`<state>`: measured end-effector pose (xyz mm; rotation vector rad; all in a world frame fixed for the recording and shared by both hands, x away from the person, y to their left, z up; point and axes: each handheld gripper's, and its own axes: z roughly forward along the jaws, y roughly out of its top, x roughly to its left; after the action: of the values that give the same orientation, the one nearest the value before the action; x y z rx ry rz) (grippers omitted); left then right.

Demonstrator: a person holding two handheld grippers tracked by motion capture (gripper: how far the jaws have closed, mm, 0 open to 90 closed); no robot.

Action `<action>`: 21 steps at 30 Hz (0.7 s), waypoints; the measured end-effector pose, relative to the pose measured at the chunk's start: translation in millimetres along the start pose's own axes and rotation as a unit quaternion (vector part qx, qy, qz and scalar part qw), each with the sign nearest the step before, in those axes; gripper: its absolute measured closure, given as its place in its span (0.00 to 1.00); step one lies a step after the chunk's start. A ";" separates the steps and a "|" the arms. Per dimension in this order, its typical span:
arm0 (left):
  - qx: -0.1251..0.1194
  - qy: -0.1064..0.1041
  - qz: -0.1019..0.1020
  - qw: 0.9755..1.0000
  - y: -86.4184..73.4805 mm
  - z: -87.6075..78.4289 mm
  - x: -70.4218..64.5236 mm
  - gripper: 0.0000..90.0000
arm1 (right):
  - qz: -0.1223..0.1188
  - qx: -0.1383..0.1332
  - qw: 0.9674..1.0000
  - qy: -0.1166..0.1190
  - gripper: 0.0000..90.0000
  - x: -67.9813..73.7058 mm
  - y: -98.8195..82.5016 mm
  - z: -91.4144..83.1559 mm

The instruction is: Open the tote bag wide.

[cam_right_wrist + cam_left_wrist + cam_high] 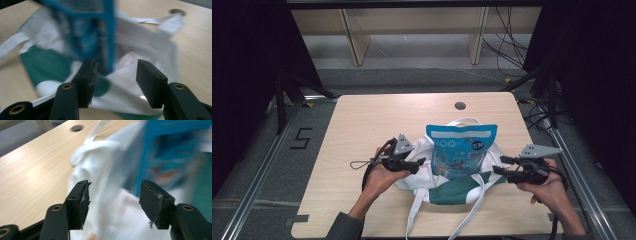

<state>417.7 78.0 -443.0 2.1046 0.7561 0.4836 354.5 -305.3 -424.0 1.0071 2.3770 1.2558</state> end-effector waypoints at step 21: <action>0.064 -0.013 -0.101 0.993 -10.2 70.1 50.3 0.90 | -0.159 0.112 0.980 0.044 0.93 58.5 -20.3 25.7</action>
<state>491.7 75.7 -488.5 2.1189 0.9961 0.3049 316.5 -257.0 -450.8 0.5989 2.6603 0.9525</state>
